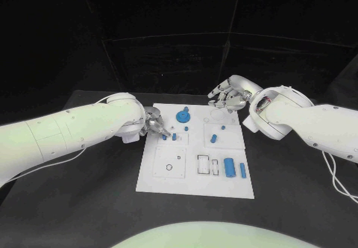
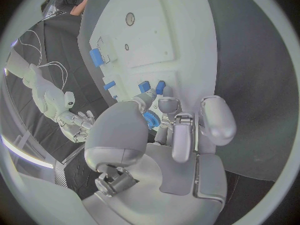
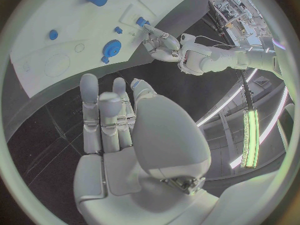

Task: Assemble the parts on the task board

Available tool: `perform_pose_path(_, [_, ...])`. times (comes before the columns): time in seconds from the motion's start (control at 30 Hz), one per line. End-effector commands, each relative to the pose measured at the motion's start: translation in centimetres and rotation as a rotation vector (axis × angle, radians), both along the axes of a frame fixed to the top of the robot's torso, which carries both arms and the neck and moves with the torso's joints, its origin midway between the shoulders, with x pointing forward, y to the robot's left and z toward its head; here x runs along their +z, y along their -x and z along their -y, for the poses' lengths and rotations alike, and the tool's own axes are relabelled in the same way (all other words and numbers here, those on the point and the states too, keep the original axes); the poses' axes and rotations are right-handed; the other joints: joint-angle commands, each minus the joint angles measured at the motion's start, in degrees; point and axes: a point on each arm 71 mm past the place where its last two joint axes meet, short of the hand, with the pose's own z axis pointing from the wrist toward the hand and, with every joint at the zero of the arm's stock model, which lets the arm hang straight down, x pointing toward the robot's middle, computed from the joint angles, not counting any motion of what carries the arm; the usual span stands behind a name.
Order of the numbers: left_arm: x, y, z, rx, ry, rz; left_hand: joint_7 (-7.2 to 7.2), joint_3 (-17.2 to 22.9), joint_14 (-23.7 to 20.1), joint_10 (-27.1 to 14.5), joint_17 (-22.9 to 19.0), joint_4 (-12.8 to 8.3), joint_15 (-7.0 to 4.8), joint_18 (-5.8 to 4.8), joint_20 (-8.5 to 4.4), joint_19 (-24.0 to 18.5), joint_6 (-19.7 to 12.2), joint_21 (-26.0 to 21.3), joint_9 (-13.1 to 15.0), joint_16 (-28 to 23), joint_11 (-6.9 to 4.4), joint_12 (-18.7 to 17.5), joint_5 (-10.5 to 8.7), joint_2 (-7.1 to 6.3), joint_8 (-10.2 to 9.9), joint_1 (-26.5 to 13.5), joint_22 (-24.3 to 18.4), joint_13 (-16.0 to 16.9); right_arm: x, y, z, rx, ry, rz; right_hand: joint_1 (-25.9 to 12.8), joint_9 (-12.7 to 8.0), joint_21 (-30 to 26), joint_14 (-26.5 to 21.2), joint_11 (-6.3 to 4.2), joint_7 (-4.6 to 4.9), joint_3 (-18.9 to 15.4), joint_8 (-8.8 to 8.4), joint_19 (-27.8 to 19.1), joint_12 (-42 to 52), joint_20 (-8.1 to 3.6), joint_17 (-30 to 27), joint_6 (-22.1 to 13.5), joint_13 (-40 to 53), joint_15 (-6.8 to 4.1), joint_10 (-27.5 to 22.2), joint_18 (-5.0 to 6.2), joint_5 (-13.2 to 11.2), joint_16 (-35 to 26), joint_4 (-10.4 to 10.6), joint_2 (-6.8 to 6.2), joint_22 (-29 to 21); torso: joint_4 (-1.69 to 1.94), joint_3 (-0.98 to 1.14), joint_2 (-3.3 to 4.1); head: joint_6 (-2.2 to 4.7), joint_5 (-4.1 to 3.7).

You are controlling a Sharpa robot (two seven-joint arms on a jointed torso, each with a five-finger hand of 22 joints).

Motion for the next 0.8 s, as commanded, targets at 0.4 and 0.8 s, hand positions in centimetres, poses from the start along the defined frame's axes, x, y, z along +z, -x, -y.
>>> perform_pose_path(0.4, [1.1, -0.6, -0.4, 0.128, 0.237, 0.122, 2.92, -12.0, 4.1, -12.2, 8.2, 8.0, 1.93, 2.21, 2.09, -3.0, -8.6, -9.6, -1.0, -3.4, 2.70, -6.2, 0.23, -0.81, -0.1, -2.8, -11.9, -11.1, 0.1, 0.0, 0.0, 0.005, -0.001, 0.004, -0.5, 0.0, -0.2, -0.1, 0.15, 0.04, 0.0, 0.01, -0.4, -0.3, 0.04, 0.0, 0.5, -0.1, 0.13, -0.3, 0.95, 0.3, -0.2, 0.2, -0.04, 0.0, -0.03, 0.00, 0.00, 0.19, -0.27])
perform_pose_path(0.8, [2.9, -1.0, 1.0, 0.008, 0.503, 0.299, 4.96, -14.5, -2.8, -20.9, -8.6, 5.5, 3.62, 4.99, 3.49, -9.7, -13.5, -25.0, -3.1, -13.6, 4.70, -7.7, 0.45, 2.68, 1.4, 9.5, -30.0, -14.1, 0.1, 0.0, 0.1, 0.002, -0.001, 0.005, -0.5, 0.0, -0.2, -0.1, 0.15, 0.04, 0.0, 0.01, -0.4, -0.3, 0.04, 0.0, 0.5, -0.1, 0.13, -0.3, 0.95, 0.3, -0.2, 0.2, -0.04, 0.0, 0.04, 0.07, -0.03, 0.56, -0.64])
